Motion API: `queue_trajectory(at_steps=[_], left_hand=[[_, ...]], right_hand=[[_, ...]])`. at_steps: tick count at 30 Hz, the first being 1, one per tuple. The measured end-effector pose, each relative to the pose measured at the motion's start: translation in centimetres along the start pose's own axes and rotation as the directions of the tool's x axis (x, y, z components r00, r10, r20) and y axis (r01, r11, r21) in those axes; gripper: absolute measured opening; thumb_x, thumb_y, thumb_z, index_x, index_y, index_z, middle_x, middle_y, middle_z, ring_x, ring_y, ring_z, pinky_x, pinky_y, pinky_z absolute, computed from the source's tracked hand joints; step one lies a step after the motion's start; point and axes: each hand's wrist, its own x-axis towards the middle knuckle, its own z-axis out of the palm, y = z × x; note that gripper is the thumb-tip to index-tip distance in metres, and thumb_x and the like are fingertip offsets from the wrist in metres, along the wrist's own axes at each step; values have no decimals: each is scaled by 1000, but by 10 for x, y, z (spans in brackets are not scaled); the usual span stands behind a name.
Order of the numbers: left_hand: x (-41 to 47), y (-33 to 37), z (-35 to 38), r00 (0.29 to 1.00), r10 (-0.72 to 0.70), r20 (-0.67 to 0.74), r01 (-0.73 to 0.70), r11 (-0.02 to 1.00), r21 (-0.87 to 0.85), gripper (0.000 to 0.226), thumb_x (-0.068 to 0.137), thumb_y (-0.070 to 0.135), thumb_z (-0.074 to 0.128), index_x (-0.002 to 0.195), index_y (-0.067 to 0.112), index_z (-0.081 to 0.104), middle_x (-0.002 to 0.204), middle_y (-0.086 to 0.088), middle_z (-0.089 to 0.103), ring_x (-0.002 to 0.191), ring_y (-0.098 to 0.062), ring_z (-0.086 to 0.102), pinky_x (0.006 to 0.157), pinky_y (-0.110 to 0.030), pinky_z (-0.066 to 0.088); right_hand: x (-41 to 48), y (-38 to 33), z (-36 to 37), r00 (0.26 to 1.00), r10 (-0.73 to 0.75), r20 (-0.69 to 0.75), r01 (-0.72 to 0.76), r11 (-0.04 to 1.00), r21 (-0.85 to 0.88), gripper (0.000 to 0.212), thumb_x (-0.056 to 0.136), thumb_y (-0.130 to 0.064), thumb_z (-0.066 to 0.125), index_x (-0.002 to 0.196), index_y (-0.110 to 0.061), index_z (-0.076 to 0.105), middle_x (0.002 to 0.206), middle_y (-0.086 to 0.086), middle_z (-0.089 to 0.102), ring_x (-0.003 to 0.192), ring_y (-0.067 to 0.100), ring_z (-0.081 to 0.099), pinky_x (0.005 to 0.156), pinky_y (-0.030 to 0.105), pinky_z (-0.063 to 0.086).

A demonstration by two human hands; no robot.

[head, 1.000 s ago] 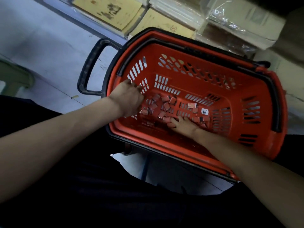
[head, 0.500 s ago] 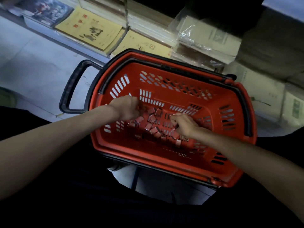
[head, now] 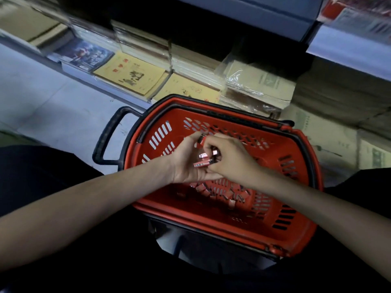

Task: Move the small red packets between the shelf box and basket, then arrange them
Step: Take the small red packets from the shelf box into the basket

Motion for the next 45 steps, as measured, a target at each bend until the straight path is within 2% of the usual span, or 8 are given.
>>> queue_trajectory(at_steps=[5, 10, 14, 20, 28, 36, 39, 45], left_hand=[[-1, 3, -15, 990, 35, -140, -16, 991, 130, 40, 98, 40, 50, 93, 7, 71, 87, -12, 73, 71, -24, 71, 70, -40, 64], [-6, 30, -22, 969, 137, -208, -128, 990, 55, 19, 99, 19, 53, 87, 9, 64, 69, -4, 65, 50, -9, 61, 42, -16, 50], [-8, 42, -34, 932, 181, -313, -146, 980, 133, 21, 99, 6, 45, 91, 8, 64, 65, -3, 62, 48, -7, 59, 35, -11, 37], [-10, 39, -53, 907, 171, -386, -86, 970, 229, 21, 96, 5, 42, 91, 7, 62, 68, -6, 54, 49, -10, 53, 35, -12, 32], [-12, 37, -72, 889, 152, -433, -53, 971, 233, 17, 99, 8, 45, 102, 8, 62, 68, -8, 55, 48, -11, 55, 31, -15, 33], [-15, 35, -73, 886, 150, -440, -37, 967, 254, 16, 102, 11, 46, 103, 9, 61, 66, -7, 54, 46, -10, 54, 34, -12, 33], [-15, 31, -74, 877, 152, -455, -38, 968, 250, 14, 101, 10, 50, 102, 9, 63, 63, -7, 55, 43, -11, 55, 32, -13, 34], [-14, 30, -74, 878, 141, -458, -20, 966, 259, 13, 102, 11, 52, 102, 8, 64, 60, -8, 57, 43, -11, 55, 32, -14, 35]], right_hand=[[3, -3, -17, 976, -34, 213, 27, 999, 38, 32, 77, -33, 86, 104, -27, 68, 102, -12, 69, 96, 3, 64, 86, 26, 50], [7, 2, -13, 1000, 1, -29, 9, 947, 322, 15, 95, -14, 68, 110, -13, 67, 109, -2, 69, 107, 10, 65, 95, 21, 53], [12, 56, -3, 988, 121, -93, -111, 988, 106, 9, 89, -21, 73, 97, -20, 69, 97, -7, 69, 90, 8, 67, 81, 31, 57], [-1, 127, 76, 794, 237, 560, 167, 800, -576, 76, 79, -32, 76, 147, -26, 44, 148, 8, 39, 135, 27, 40, 106, 41, 46], [9, 154, 175, 593, 196, 781, 575, 575, -582, 110, 83, -2, 67, 161, -32, -3, 168, 7, -21, 155, 33, -11, 116, 49, 36], [10, 182, 164, 586, 84, 806, 635, 571, -521, 77, 78, -3, 72, 145, -27, 41, 153, 8, 18, 142, 38, 24, 77, 40, 59], [9, 177, 165, 568, 167, 806, 580, 613, -537, 81, 82, 5, 65, 150, -28, 37, 160, 11, 12, 145, 41, 18, 92, 41, 56], [0, 186, 158, 698, 307, 647, 152, 819, -553, 42, 78, -15, 76, 116, -26, 60, 133, 5, 52, 111, 30, 58, 88, 37, 51]])
